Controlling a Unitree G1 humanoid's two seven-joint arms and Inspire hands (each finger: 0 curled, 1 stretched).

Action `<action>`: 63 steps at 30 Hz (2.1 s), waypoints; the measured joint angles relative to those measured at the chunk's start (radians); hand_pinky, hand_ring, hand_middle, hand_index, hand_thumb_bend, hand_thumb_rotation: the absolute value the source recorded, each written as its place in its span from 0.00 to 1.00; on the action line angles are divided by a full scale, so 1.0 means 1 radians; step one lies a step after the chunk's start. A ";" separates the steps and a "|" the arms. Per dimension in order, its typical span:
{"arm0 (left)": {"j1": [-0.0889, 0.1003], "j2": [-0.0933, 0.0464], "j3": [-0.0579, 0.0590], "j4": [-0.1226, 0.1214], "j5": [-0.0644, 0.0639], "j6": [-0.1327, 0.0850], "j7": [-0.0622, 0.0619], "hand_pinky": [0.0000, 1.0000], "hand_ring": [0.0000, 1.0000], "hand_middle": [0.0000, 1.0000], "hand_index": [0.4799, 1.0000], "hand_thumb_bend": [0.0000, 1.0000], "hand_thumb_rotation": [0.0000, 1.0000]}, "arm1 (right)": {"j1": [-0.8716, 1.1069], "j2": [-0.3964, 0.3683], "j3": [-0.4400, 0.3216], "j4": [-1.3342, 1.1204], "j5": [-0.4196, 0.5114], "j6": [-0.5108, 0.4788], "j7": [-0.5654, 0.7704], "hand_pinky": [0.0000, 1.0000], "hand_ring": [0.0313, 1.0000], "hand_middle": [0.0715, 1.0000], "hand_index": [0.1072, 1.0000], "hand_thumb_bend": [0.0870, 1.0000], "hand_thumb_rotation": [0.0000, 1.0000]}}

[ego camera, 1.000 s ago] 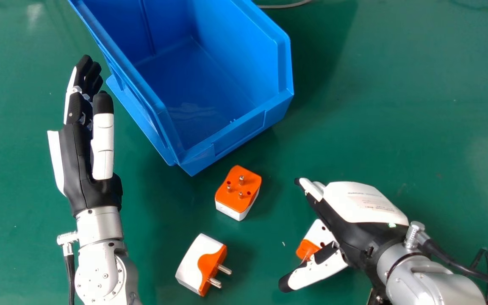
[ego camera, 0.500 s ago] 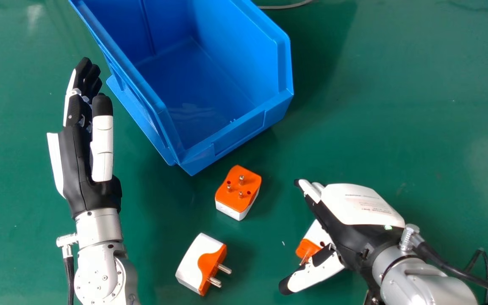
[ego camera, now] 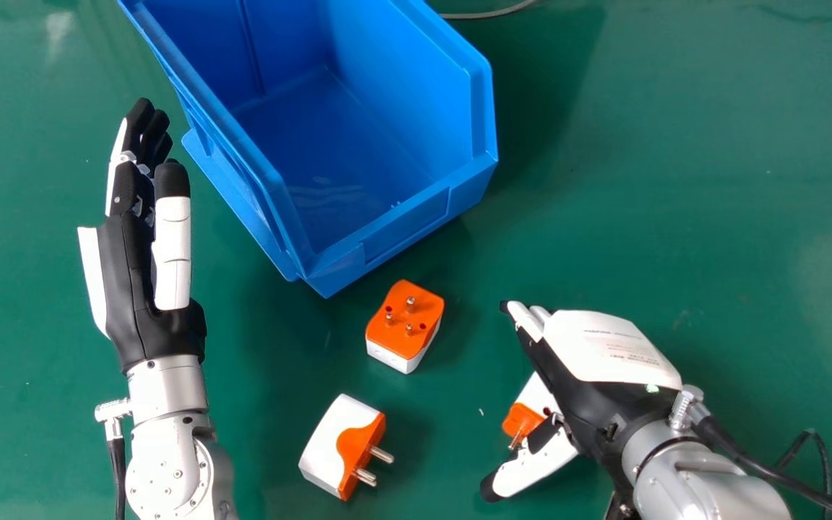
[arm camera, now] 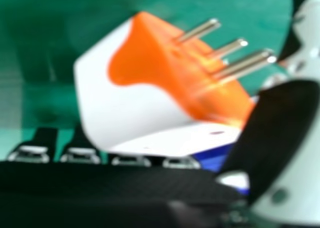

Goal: Pick all objects and put in blue box

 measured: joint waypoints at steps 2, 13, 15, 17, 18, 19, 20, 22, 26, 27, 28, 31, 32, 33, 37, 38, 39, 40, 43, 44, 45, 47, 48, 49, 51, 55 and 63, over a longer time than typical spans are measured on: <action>0.001 0.000 0.000 0.000 0.000 0.000 0.000 0.94 0.94 0.91 0.79 0.82 0.83 | -0.001 0.004 0.000 0.004 -0.001 0.004 -0.002 0.90 0.98 0.98 0.97 0.87 0.21; 0.005 0.002 0.001 0.000 0.001 -0.001 0.009 0.95 0.94 0.92 0.80 0.80 0.85 | -0.018 0.032 -0.011 0.023 -0.004 0.041 -0.025 0.81 0.99 1.00 0.99 0.87 0.11; 0.005 0.002 0.001 0.000 0.001 -0.001 0.009 0.95 0.94 0.92 0.80 0.80 0.85 | -0.032 0.034 -0.013 0.030 -0.017 0.043 -0.031 0.80 1.00 1.00 0.99 0.88 0.10; 0.007 0.003 0.002 0.000 0.000 -0.001 0.012 0.95 0.94 0.92 0.80 0.80 0.85 | -0.037 0.037 -0.014 0.033 -0.026 0.049 -0.033 0.80 1.00 1.00 0.99 0.88 0.09; 0.009 0.005 0.002 0.000 0.000 -0.001 0.014 0.95 0.94 0.92 0.80 0.81 0.85 | -0.036 0.040 -0.014 0.034 -0.028 0.051 -0.033 0.80 1.00 1.00 0.99 0.88 0.09; 0.009 0.004 0.002 0.000 0.000 -0.001 0.014 0.95 0.94 0.92 0.80 0.81 0.85 | -0.036 0.042 -0.014 0.035 -0.029 0.052 -0.036 0.80 1.00 1.00 0.99 0.88 0.09; 0.009 0.004 0.001 0.000 0.001 -0.001 0.014 0.94 0.94 0.92 0.80 0.81 0.85 | -0.037 0.044 -0.014 0.036 -0.030 0.054 -0.039 0.79 1.00 1.00 0.99 0.88 0.08; 0.009 0.004 0.000 0.000 0.001 -0.001 0.014 0.94 0.94 0.92 0.80 0.81 0.85 | -0.037 0.048 -0.012 0.038 -0.033 0.058 -0.046 0.78 1.00 1.00 0.99 0.88 0.07; 0.009 0.004 0.000 0.000 0.001 -0.001 0.013 0.94 0.94 0.92 0.80 0.81 0.85 | -0.037 0.062 0.007 0.047 -0.074 0.067 -0.056 0.73 0.99 1.00 0.97 0.87 0.06; 0.009 0.004 0.000 0.000 0.001 -0.001 0.013 0.94 0.94 0.92 0.80 0.81 0.85 | -0.037 0.066 0.012 0.051 -0.086 0.070 -0.062 0.71 0.98 0.99 0.96 0.86 0.06; 0.009 0.004 0.000 0.000 0.000 -0.001 0.013 0.94 0.94 0.92 0.80 0.81 0.85 | -0.037 0.068 0.020 0.057 -0.109 0.075 -0.069 0.71 0.98 0.99 0.96 0.86 0.06; 0.009 0.004 0.000 0.000 0.000 -0.001 0.012 0.94 0.94 0.92 0.80 0.81 0.84 | -0.027 0.071 0.054 0.080 -0.177 0.080 -0.098 0.65 0.92 0.95 0.90 0.84 0.06; 0.009 0.004 0.000 0.000 0.001 -0.001 0.013 0.94 0.94 0.92 0.80 0.81 0.84 | -0.023 0.073 0.061 0.081 -0.187 0.080 -0.105 0.65 0.92 0.95 0.90 0.84 0.06; 0.009 0.004 0.000 0.000 0.001 0.000 0.014 0.94 0.94 0.92 0.80 0.81 0.84 | -0.021 0.073 0.062 0.082 -0.189 0.081 -0.109 0.57 0.81 0.87 0.87 0.80 0.05; 0.009 0.004 0.000 0.000 0.000 0.000 0.012 0.94 0.94 0.92 0.80 0.81 0.84 | -0.017 0.080 0.056 0.085 -0.188 0.083 -0.122 0.39 0.54 0.66 0.74 0.66 0.03; 0.009 0.004 0.001 0.000 0.000 0.000 0.012 0.94 0.94 0.92 0.80 0.81 0.84 | -0.017 0.080 0.053 0.086 -0.187 0.083 -0.124 0.39 0.54 0.66 0.74 0.66 0.03; 0.009 0.004 0.001 0.000 -0.001 0.000 0.012 0.94 0.94 0.92 0.80 0.80 0.84 | -0.016 0.080 0.051 0.085 -0.185 0.083 -0.129 0.36 0.50 0.61 0.71 0.63 0.02; 0.009 0.004 0.001 0.000 -0.001 0.000 0.012 0.94 0.94 0.92 0.80 0.80 0.84 | -0.018 0.080 0.046 0.081 -0.185 0.082 -0.139 0.36 0.50 0.61 0.71 0.63 0.02; 0.008 0.004 0.001 0.000 -0.001 0.000 0.009 0.94 0.94 0.92 0.79 0.80 0.84 | -0.019 0.078 0.027 0.076 -0.168 0.069 -0.154 0.34 0.46 0.55 0.67 0.58 0.01; 0.008 0.004 0.001 0.000 -0.001 0.000 0.009 0.94 0.94 0.92 0.79 0.80 0.84 | -0.018 0.076 0.024 0.076 -0.159 0.065 -0.155 0.34 0.46 0.55 0.67 0.58 0.01; 0.008 0.004 0.001 0.000 -0.001 0.000 0.009 0.94 0.94 0.92 0.79 0.80 0.84 | -0.018 0.076 0.023 0.075 -0.154 0.063 -0.156 0.33 0.45 0.53 0.65 0.57 0.01; 0.008 0.003 0.000 0.000 -0.001 0.000 0.009 0.94 0.94 0.91 0.79 0.80 0.84 | -0.018 0.074 0.020 0.075 -0.148 0.058 -0.156 0.34 0.45 0.51 0.64 0.55 0.01; 0.008 0.003 0.000 0.000 -0.001 0.000 0.009 0.94 0.94 0.91 0.79 0.80 0.84 | -0.018 0.073 0.017 0.075 -0.142 0.053 -0.162 0.34 0.45 0.50 0.63 0.54 0.01; 0.008 0.004 0.000 0.000 -0.001 0.000 0.009 0.94 0.94 0.91 0.79 0.80 0.84 | -0.017 0.071 0.012 0.075 -0.134 0.046 -0.168 0.34 0.45 0.50 0.63 0.54 0.01; 0.008 0.004 0.001 0.000 -0.001 0.000 0.009 0.94 0.94 0.91 0.79 0.81 0.83 | -0.008 0.070 0.003 0.076 -0.105 0.033 -0.193 0.34 0.43 0.47 0.59 0.52 0.00; 0.008 0.004 0.000 0.000 0.000 0.000 0.008 0.94 0.94 0.91 0.79 0.81 0.83 | 0.007 0.073 -0.016 0.076 -0.051 0.016 -0.240 0.34 0.43 0.44 0.55 0.50 0.00; 0.008 0.004 0.000 -0.001 -0.001 0.000 0.008 0.94 0.93 0.91 0.79 0.82 0.83 | 0.033 0.075 -0.036 0.075 0.065 -0.021 -0.309 0.37 0.45 0.41 0.50 0.48 0.00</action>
